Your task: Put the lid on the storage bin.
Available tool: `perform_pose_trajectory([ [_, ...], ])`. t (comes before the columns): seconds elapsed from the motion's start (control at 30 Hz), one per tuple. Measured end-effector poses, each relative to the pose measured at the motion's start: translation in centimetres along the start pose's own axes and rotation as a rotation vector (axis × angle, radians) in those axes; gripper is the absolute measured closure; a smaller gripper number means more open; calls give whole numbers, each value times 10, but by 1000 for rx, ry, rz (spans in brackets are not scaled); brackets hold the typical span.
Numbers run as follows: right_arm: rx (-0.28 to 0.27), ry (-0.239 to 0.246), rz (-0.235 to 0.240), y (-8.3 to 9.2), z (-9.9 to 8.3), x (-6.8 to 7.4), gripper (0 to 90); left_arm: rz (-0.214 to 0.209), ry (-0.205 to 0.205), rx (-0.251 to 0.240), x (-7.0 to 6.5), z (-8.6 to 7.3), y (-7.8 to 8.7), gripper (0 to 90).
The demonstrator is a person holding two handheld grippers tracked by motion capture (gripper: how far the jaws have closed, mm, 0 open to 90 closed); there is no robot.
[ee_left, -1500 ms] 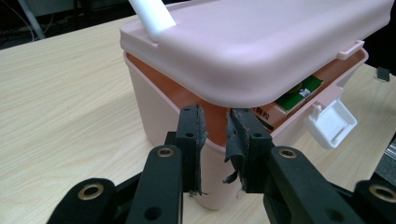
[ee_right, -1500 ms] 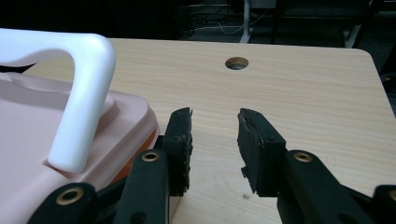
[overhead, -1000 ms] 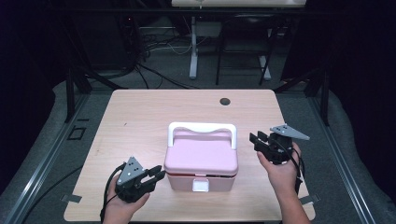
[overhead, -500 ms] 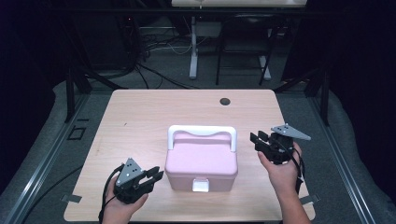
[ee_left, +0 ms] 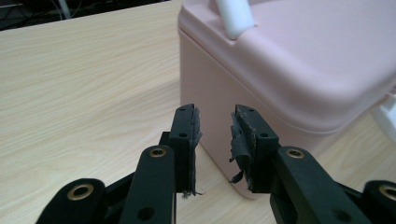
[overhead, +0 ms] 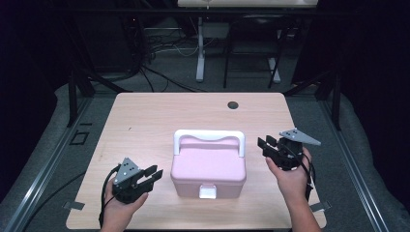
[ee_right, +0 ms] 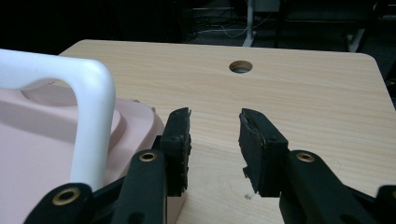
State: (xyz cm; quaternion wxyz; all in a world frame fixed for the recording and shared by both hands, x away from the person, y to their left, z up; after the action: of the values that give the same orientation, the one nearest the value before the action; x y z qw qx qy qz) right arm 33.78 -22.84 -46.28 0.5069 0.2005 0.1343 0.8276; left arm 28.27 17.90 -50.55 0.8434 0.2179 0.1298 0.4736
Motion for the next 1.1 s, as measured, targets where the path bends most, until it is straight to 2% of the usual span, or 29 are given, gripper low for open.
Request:
perform_pose_trajectory([
  [0.3,-15,1,11,1,1,2,631,30,18,-9,10,-1,-4,688],
  [0.6,-7,14,35,2,2,9,622,56,36,5,21,-9,-10,682],
  [1.1,-5,22,46,2,-1,12,618,67,54,18,27,-13,-16,673],
])
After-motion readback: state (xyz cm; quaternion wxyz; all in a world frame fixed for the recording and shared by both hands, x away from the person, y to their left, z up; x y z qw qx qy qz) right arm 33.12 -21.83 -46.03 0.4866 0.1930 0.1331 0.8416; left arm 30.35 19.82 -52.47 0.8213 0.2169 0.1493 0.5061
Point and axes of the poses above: each handheld gripper's, and its own axes: y roughly backward along the jaws, z roughly out of its top, x roughly to its left, the point moved 3 cm from there along -y, roughly forward along the jaws, and after that the axes turned 7 degrees about z, right-handed, at the moved point
